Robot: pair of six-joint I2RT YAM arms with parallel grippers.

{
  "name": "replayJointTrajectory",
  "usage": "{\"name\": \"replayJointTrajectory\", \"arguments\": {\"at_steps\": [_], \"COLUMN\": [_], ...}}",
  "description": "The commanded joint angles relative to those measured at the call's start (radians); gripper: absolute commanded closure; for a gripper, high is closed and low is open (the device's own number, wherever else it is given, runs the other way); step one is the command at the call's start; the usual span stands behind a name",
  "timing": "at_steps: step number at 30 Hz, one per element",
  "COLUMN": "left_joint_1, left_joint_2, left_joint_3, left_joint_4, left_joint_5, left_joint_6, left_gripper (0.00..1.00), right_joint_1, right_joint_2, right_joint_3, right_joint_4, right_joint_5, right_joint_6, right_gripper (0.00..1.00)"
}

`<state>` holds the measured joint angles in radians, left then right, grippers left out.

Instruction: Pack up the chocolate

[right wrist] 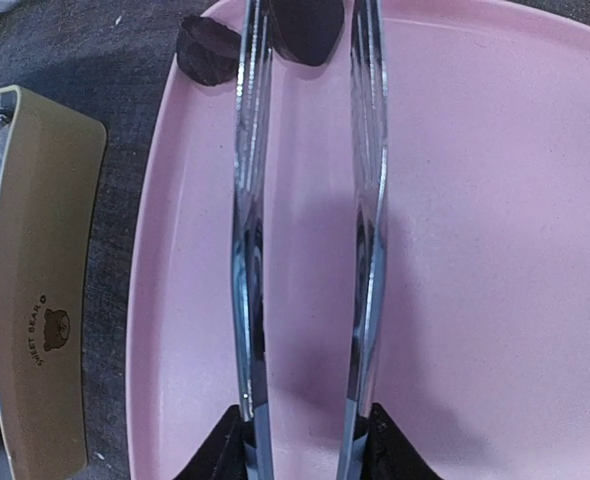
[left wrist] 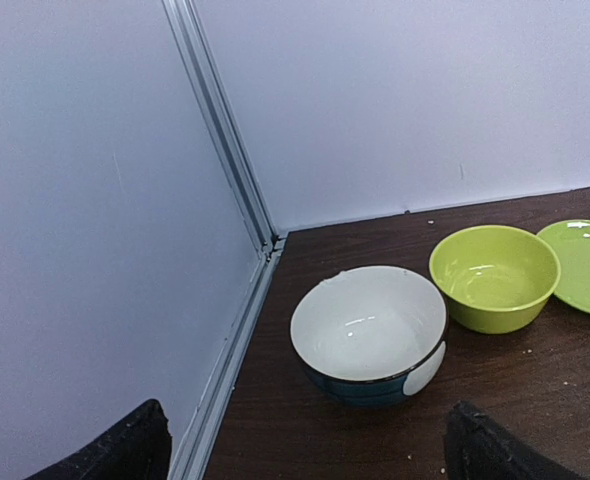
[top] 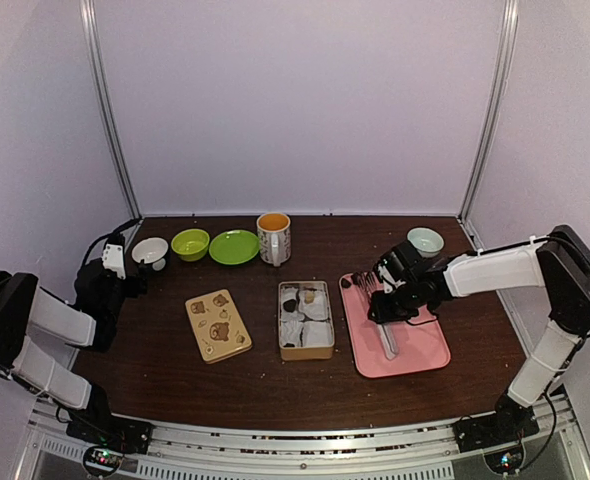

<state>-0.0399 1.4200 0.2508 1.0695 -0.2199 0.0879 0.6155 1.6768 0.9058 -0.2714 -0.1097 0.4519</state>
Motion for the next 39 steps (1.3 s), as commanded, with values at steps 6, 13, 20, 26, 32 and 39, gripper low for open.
{"name": "replayJointTrajectory", "arguments": {"at_steps": [6, 13, 20, 26, 32, 39], "left_joint_1": [0.008, 0.008, 0.008, 0.008, 0.008, 0.008], "left_joint_2": [0.006, 0.007, 0.006, 0.007, 0.007, 0.007], "left_joint_3": [0.015, 0.015, 0.015, 0.015, 0.015, 0.016], "left_joint_4": [0.053, 0.053, 0.053, 0.052, 0.052, 0.052], "left_joint_5": [0.011, 0.012, 0.011, 0.012, 0.012, 0.012], "left_joint_6": [-0.005, -0.005, -0.005, -0.005, -0.004, -0.005], "left_gripper": [0.02, 0.02, 0.02, 0.02, 0.02, 0.02], "right_joint_1": [0.007, 0.021, 0.031, 0.047, 0.056, 0.059], "right_joint_2": [-0.016, 0.017, 0.058, 0.088, 0.113, 0.154], "right_joint_3": [0.015, 0.056, 0.103, 0.143, 0.171, 0.202], "right_joint_4": [0.034, -0.003, -0.048, -0.097, -0.116, -0.129], "right_joint_5": [-0.001, 0.018, 0.045, 0.106, 0.12, 0.141], "right_joint_6": [-0.008, -0.009, -0.009, 0.009, 0.012, 0.019], "right_gripper": [0.64, 0.63, 0.64, 0.67, 0.68, 0.68]}}
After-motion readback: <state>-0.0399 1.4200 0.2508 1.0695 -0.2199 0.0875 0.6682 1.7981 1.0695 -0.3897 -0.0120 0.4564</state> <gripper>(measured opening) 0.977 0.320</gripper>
